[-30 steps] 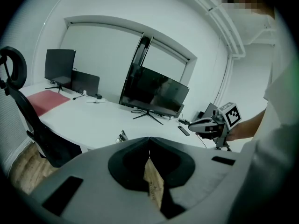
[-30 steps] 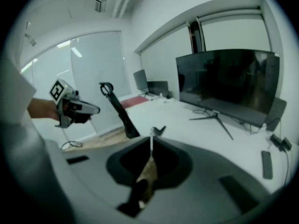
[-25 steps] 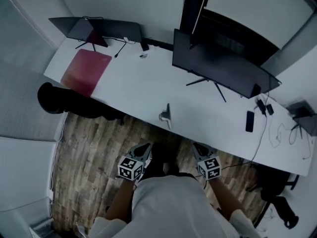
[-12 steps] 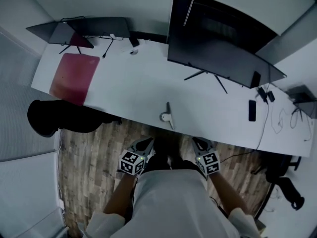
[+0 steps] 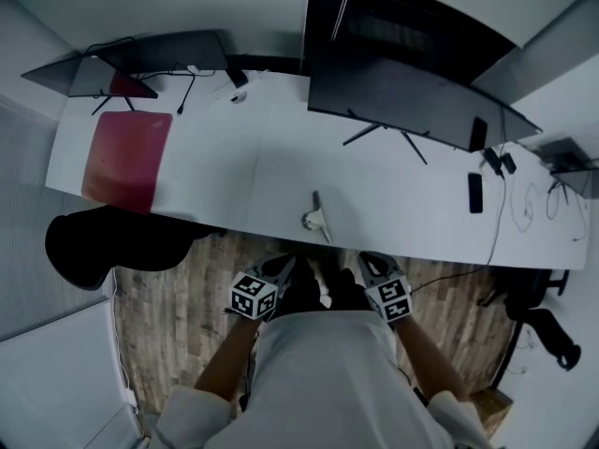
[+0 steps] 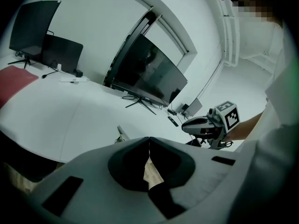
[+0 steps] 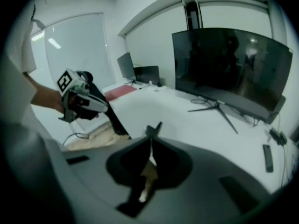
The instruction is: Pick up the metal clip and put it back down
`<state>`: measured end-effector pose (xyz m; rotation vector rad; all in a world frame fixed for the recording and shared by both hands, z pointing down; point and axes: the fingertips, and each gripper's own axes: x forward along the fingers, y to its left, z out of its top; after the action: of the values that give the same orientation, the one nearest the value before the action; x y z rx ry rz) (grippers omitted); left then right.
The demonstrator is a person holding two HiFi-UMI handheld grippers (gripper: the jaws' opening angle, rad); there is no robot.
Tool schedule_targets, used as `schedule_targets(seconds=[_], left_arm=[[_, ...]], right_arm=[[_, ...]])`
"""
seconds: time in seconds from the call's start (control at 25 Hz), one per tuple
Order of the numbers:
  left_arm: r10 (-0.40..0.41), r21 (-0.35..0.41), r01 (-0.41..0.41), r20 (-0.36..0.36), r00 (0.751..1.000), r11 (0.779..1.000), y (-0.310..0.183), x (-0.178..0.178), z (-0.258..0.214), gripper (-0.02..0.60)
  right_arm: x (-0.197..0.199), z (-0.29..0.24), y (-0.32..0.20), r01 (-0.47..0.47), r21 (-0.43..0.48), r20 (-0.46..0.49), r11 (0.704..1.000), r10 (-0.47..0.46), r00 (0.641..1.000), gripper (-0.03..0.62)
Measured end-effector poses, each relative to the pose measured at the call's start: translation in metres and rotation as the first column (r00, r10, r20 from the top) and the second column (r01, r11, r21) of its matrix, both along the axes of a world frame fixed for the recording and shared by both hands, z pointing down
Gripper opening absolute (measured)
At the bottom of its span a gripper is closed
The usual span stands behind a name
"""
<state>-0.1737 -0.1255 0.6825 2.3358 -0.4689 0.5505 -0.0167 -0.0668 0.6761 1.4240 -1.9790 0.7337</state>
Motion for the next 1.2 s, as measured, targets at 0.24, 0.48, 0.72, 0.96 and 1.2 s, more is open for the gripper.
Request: schedule_targets(seconds=[0.24, 0.48, 0.72, 0.96, 1.2], left_arm=[[0.015, -0.018, -0.015, 0.012, 1.000, 1.000, -0.002, 0.006, 0.007, 0.033], [-0.017, -0.045, 0.018, 0.018, 1.000, 0.999, -0.010, 0.013, 0.013, 0.034], [-0.073, -0.091, 0.073, 0.002, 0.997, 0.993, -0.017, 0.027, 0.020, 0.034], [-0.095, -0.126, 0.099, 0.041, 0.995, 0.987, -0.021, 0.040, 0.037, 0.035], [-0.120, -0.177, 0.129, 0.060, 0.991, 0.976, -0.026, 0.050, 0.054, 0.035]], right_arm=[[0.002, 0.001, -0.005, -0.013, -0.012, -0.002, 1.000, 0.013, 1.000, 0.035], [0.013, 0.008, -0.009, -0.011, -0.035, 0.004, 0.999, 0.011, 1.000, 0.035], [0.023, 0.017, -0.013, 0.010, -0.065, 0.031, 0.998, -0.008, 0.999, 0.035], [0.033, 0.021, -0.017, 0.011, -0.073, 0.052, 0.997, -0.007, 0.999, 0.035], [0.039, 0.026, -0.018, 0.022, -0.094, 0.070, 0.995, -0.016, 0.997, 0.035]])
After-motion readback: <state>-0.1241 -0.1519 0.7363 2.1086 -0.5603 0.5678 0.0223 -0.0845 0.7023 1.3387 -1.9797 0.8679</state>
